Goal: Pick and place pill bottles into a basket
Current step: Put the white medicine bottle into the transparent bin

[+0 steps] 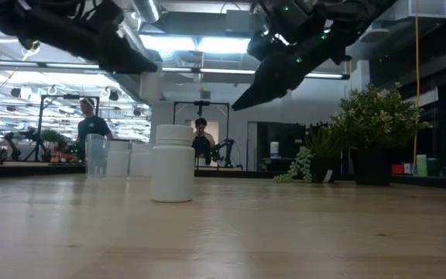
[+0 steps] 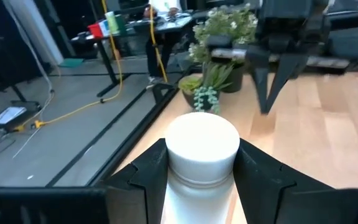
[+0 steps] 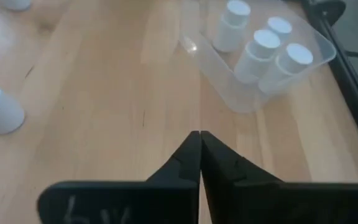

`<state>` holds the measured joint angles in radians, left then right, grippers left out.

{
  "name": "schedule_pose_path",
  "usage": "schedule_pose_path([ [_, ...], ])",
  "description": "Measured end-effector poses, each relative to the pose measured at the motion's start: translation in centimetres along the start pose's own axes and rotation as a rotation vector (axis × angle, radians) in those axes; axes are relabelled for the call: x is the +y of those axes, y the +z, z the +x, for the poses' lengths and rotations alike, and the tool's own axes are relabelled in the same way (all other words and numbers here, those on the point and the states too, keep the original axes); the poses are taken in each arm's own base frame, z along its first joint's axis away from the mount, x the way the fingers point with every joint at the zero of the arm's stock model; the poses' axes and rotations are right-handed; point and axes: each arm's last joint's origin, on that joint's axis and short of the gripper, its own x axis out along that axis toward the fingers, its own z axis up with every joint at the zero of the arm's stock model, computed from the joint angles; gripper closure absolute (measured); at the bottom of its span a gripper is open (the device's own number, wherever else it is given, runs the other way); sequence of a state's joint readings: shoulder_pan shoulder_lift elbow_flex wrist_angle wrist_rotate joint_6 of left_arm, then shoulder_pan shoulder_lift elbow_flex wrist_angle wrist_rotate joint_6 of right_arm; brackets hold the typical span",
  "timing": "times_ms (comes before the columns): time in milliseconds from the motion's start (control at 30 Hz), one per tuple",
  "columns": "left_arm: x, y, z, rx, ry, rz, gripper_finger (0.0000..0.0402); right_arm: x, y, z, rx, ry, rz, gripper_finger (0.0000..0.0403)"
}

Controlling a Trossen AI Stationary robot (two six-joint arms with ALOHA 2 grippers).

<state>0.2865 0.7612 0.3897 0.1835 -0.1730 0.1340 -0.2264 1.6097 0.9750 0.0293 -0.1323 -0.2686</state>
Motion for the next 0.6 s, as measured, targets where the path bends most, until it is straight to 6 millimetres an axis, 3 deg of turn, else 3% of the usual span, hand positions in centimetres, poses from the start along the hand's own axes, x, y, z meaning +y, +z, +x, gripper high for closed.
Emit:
schedule_pose_path([
  [600,0.0,-4.3,-0.9,0.005,0.121,-0.023,0.0253,1.2,-2.9,-0.3,-0.276,0.046,0.046,0.04],
])
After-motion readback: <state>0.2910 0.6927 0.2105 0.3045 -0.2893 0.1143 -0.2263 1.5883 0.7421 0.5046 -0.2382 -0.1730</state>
